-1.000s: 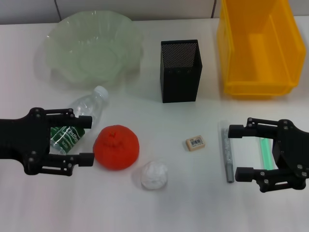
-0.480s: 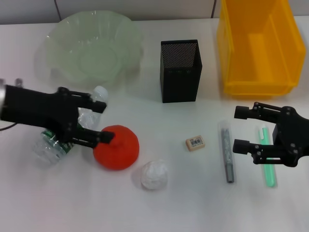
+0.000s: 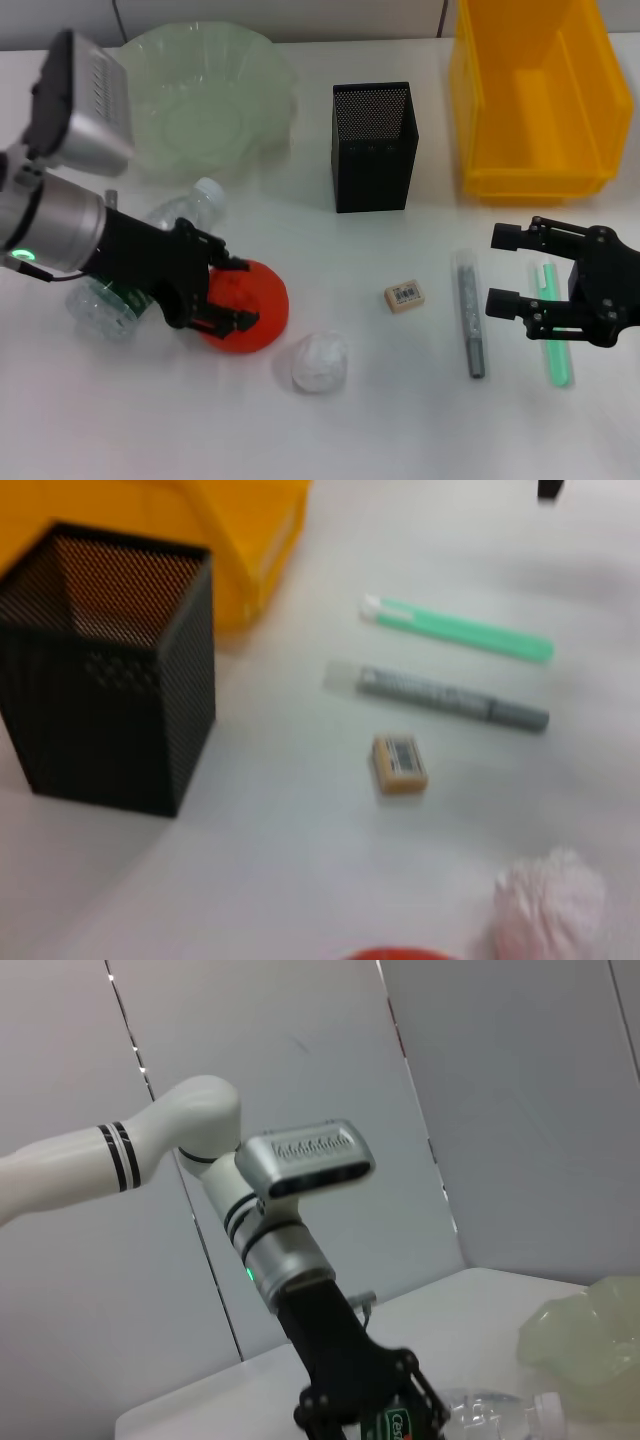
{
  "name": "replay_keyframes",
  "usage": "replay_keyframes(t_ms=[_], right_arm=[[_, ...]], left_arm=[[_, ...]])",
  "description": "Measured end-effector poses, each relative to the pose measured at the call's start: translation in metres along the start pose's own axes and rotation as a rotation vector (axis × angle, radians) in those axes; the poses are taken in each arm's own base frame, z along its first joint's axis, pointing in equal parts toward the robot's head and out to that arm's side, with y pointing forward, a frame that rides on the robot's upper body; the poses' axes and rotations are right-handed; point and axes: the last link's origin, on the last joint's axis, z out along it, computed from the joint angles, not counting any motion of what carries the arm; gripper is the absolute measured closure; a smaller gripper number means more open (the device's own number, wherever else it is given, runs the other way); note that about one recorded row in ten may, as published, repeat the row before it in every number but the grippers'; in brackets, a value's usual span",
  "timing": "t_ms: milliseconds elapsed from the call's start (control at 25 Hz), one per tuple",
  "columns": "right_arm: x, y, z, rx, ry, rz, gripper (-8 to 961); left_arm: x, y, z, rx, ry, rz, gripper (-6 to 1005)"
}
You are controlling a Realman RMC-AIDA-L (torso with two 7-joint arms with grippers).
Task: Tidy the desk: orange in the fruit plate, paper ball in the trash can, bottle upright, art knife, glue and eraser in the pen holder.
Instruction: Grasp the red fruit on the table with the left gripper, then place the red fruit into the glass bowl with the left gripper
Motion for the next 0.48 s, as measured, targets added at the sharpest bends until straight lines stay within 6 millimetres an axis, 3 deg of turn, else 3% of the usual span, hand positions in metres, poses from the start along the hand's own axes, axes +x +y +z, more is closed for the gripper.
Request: replay_keyframes(t_ms=[160,480], right_arm=[[0.0002,-0.0004,-0.0001,0.003,0.001,0.000,118],[0.0017,-0.0018,0.0006,0.014,0.008,0.002,117]], left_arm=[[-0.0006,-0.0008,0.0057,0.006,-0.030,0.015,374],[0.0026,-0.0015,0.0051,0.007,-0.009,0.012,664]])
